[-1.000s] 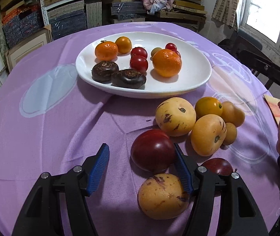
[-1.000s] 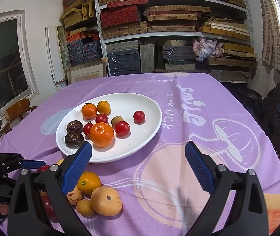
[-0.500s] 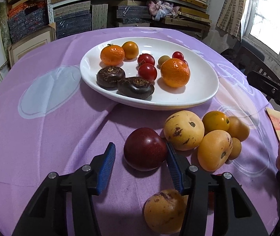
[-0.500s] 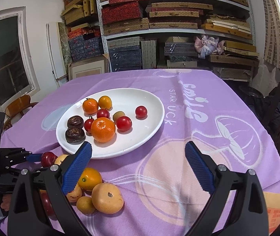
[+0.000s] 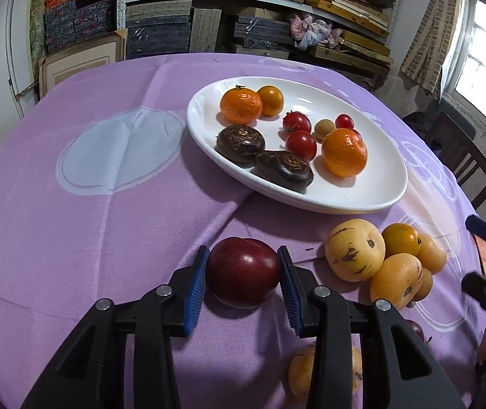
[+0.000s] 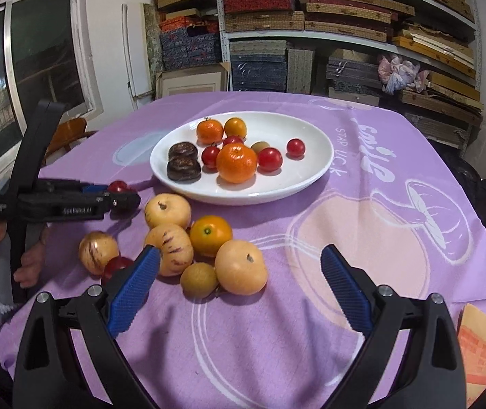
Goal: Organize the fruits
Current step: 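Lower the left tool onto a dark red plum and close it, then close the right tool on a pale orange round fruit while the left tool holds the plum, then carry the plum and pale orange fruit onto the plate and open both tools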
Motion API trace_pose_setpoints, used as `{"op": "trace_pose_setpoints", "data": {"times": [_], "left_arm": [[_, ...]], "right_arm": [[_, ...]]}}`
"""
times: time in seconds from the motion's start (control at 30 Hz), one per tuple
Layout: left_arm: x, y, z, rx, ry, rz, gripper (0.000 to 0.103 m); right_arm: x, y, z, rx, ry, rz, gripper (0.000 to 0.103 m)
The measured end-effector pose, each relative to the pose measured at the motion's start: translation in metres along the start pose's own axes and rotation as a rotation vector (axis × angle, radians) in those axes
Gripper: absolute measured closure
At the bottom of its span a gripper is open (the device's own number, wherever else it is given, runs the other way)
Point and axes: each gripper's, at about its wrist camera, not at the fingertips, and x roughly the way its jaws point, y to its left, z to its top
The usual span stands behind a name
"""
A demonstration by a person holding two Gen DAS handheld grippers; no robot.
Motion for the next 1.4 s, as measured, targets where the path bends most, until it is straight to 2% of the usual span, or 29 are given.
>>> {"op": "trace_pose_setpoints", "data": {"times": [0.1, 0.23, 0.6, 0.67, 0.8, 0.97, 1.07, 1.23, 1.3, 1.4], "left_arm": [[-0.002, 0.005, 0.0, -0.018, -0.001, -0.003, 0.062], [-0.005, 0.003, -0.001, -0.005, -0.008, 0.003, 0.062], [-0.005, 0.002, -0.002, -0.002, -0.002, -0.003, 0.062], [-0.005, 0.001, -0.003, -0.001, -0.002, -0.005, 0.062], [-0.005, 0.001, -0.003, 0.0, 0.001, -0.005, 0.062], [-0.004, 0.001, -0.003, -0.002, 0.0, -0.008, 0.062], [-0.004, 0.0, -0.003, 0.001, -0.003, -0.009, 0.062], [-0.014, -0.001, 0.003, -0.014, -0.046, -0.005, 0.062], [-0.017, -0.003, 0.014, -0.025, -0.053, -0.022, 0.062], [-0.016, -0.011, 0.037, -0.007, -0.063, 0.005, 0.062]], "right_arm": [[0.006, 0.006, -0.004, -0.034, 0.047, -0.02, 0.02], [0.014, -0.006, -0.003, 0.016, 0.076, -0.002, 0.035], [0.036, -0.023, 0.006, 0.117, 0.131, 0.054, 0.049], [0.039, -0.029, 0.006, 0.152, 0.139, 0.087, 0.049], [0.041, -0.038, 0.004, 0.22, 0.151, 0.178, 0.061], [0.038, -0.04, 0.0, 0.241, 0.141, 0.192, 0.062], [0.036, -0.038, -0.001, 0.233, 0.128, 0.171, 0.062], [0.022, -0.037, 0.003, 0.227, 0.074, 0.15, 0.062], [0.017, -0.035, 0.014, 0.219, 0.059, 0.143, 0.063], [0.019, -0.032, 0.041, 0.183, 0.049, 0.116, 0.062]]}}
